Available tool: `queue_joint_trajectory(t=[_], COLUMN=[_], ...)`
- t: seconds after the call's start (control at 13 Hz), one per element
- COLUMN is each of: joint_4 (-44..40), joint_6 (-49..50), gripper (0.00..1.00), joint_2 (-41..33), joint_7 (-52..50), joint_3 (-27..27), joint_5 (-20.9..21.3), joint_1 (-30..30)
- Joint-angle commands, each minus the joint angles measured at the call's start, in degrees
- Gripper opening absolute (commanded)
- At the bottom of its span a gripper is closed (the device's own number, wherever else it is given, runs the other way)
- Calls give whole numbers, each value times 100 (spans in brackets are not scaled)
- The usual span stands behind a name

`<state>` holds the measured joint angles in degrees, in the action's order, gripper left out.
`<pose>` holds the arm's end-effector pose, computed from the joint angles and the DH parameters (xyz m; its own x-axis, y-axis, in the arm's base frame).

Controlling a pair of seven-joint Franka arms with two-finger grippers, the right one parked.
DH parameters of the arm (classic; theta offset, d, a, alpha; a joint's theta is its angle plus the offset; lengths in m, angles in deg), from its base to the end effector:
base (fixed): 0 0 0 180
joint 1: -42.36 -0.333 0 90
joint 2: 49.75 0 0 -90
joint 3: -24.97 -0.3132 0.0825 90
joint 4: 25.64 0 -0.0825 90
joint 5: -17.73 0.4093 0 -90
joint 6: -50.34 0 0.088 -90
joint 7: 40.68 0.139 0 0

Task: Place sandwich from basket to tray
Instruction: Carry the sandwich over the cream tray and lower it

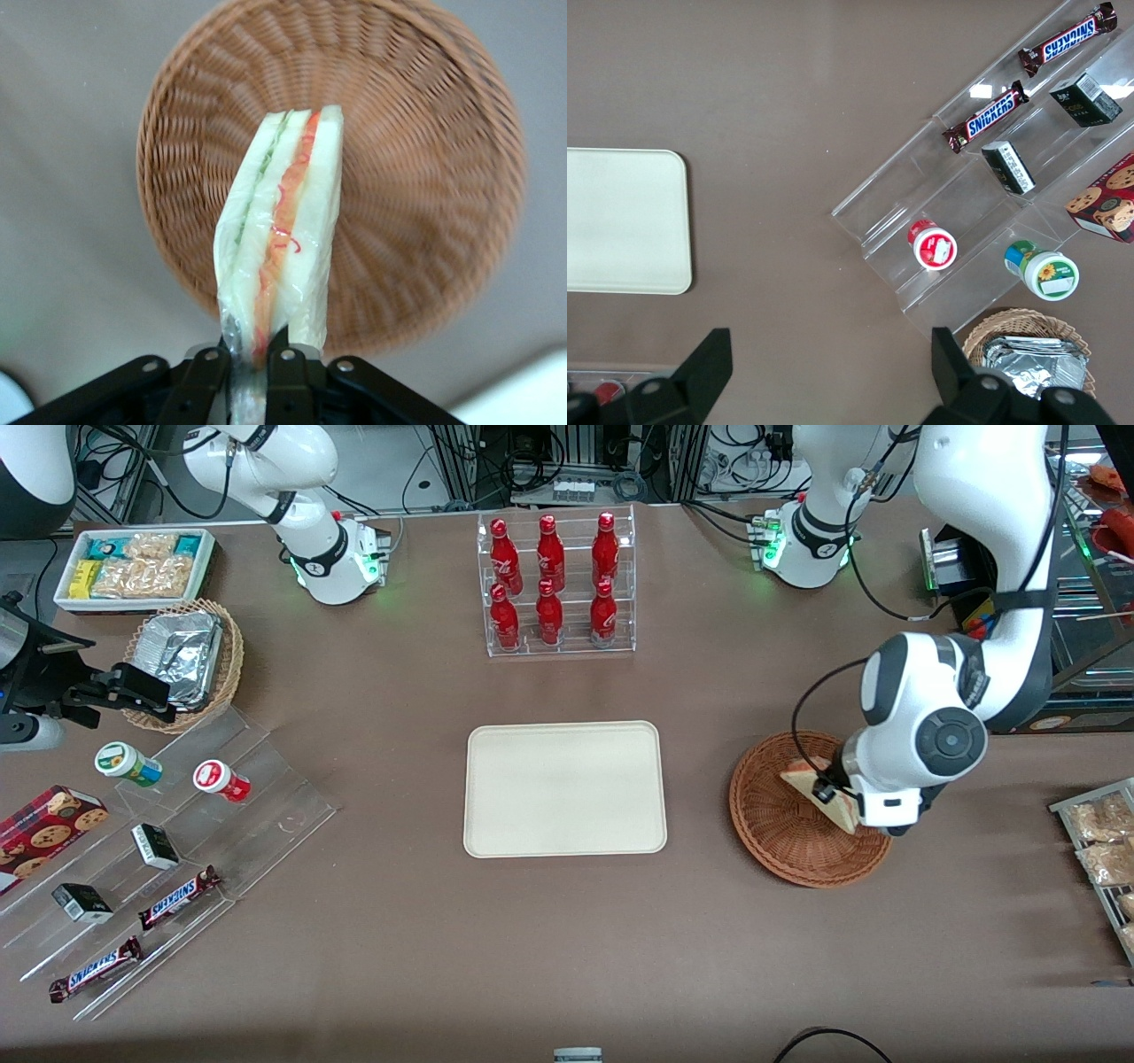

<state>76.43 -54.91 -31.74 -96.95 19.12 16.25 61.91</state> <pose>0.6014 -0.1522 0.3156 0.7136 0.6877 -0.1336 0.6562 -0.7229 -0.2165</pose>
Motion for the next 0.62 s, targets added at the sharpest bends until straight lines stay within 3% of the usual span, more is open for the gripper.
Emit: queue_joint_trajectory(t=[0.0, 0.54], joint_4=[-652, -1250], joint_6=[549, 5], gripper=[0, 0], joint_2=[-8, 641], joint_7=[-120, -15], joint_3=[-48, -57], joint_5=[-53, -89], joint_1=[679, 2305])
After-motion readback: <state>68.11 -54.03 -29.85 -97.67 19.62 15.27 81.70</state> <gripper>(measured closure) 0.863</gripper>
